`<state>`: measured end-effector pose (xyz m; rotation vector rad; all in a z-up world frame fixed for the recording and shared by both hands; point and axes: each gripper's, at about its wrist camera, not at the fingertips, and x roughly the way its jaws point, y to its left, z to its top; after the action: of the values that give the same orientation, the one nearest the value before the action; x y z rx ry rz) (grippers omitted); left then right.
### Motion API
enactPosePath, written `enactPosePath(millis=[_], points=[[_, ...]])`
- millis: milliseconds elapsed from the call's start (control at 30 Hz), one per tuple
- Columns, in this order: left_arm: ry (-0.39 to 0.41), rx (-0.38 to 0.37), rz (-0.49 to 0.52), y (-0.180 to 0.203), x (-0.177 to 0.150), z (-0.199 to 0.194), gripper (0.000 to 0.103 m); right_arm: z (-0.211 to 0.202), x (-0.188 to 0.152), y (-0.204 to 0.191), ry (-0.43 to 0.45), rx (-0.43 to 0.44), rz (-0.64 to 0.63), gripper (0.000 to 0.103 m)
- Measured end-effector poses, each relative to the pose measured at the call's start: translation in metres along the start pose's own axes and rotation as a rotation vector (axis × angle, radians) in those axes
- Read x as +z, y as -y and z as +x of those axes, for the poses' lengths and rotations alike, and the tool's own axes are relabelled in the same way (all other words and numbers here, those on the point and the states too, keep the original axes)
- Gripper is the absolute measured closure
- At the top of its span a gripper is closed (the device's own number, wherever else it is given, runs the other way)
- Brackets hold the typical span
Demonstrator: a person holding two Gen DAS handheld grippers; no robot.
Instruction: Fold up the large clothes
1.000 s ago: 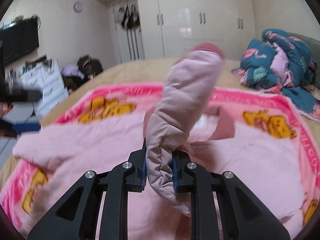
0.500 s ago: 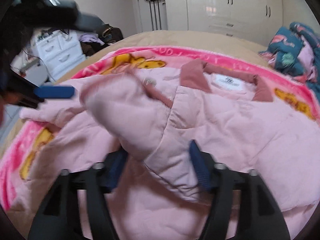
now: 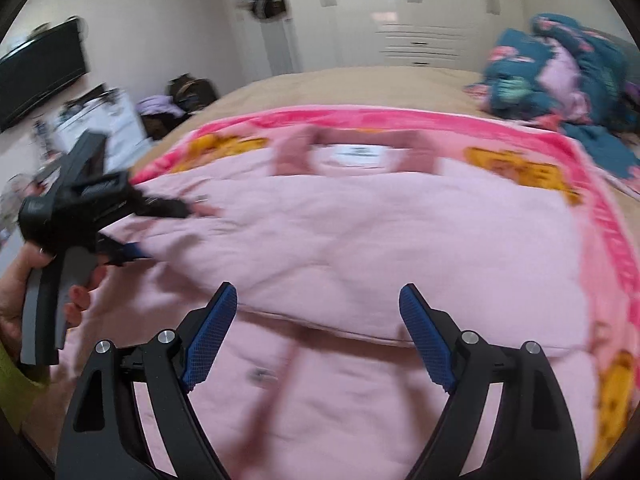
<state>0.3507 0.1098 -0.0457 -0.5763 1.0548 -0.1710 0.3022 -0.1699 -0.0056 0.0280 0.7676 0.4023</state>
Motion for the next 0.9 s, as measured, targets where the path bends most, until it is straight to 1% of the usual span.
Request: enactPosePath(millis=[33, 67, 133, 167, 200, 233, 333, 433, 500, 567, 667, 767, 833, 900], points=[[0.008, 0.045, 0.04, 0.005, -0.001, 0.001, 0.023, -0.003, -0.001, 0.014, -0.004, -0.02, 0.027, 0.02], [0.016, 0.09, 0.092, 0.012, -0.003, 0.003, 0.03, -0.005, -0.002, 0.023, -0.007, -0.029, 0.046, 0.02], [0.035, 0.12, 0.148, 0.02, -0.007, 0.003, 0.064, -0.013, -0.006, 0.047, -0.001, -0.078, 0.097, 0.02], [0.042, 0.145, 0.173, 0.024, -0.007, 0.002, 0.072, -0.015, -0.007, 0.058, -0.003, -0.09, 0.125, 0.02], [0.057, 0.177, 0.199, 0.027, -0.007, 0.0, 0.093, -0.016, -0.007, 0.065, -0.002, -0.095, 0.146, 0.02], [0.071, 0.19, 0.225, 0.031, -0.006, -0.005, 0.095, -0.019, -0.008, 0.074, 0.004, -0.107, 0.176, 0.02], [0.12, 0.174, 0.26, 0.039, -0.001, -0.024, 0.096, -0.025, -0.006, 0.086, 0.017, -0.109, 0.219, 0.02], [0.177, 0.177, 0.297, 0.046, 0.003, -0.043, 0.096, -0.025, -0.001, 0.086, 0.024, -0.117, 0.217, 0.02], [0.188, 0.17, 0.289, 0.044, 0.006, -0.049, 0.096, -0.024, 0.003, 0.083, 0.029, -0.118, 0.206, 0.02], [0.181, 0.172, 0.282, 0.039, 0.008, -0.049, 0.096, -0.019, 0.008, 0.077, 0.027, -0.111, 0.192, 0.02], [0.154, 0.196, 0.281, 0.034, 0.005, -0.037, 0.096, -0.009, 0.013, 0.069, 0.016, -0.105, 0.171, 0.02], [0.119, 0.213, 0.263, 0.023, 0.0, -0.021, 0.095, 0.008, 0.013, 0.063, -0.031, -0.113, 0.145, 0.02], [0.109, 0.219, 0.258, 0.018, -0.003, -0.016, 0.095, 0.016, 0.011, 0.062, -0.061, -0.116, 0.147, 0.02], [0.097, 0.226, 0.256, 0.012, -0.005, -0.01, 0.094, 0.031, 0.003, 0.067, -0.123, -0.148, 0.158, 0.02]])
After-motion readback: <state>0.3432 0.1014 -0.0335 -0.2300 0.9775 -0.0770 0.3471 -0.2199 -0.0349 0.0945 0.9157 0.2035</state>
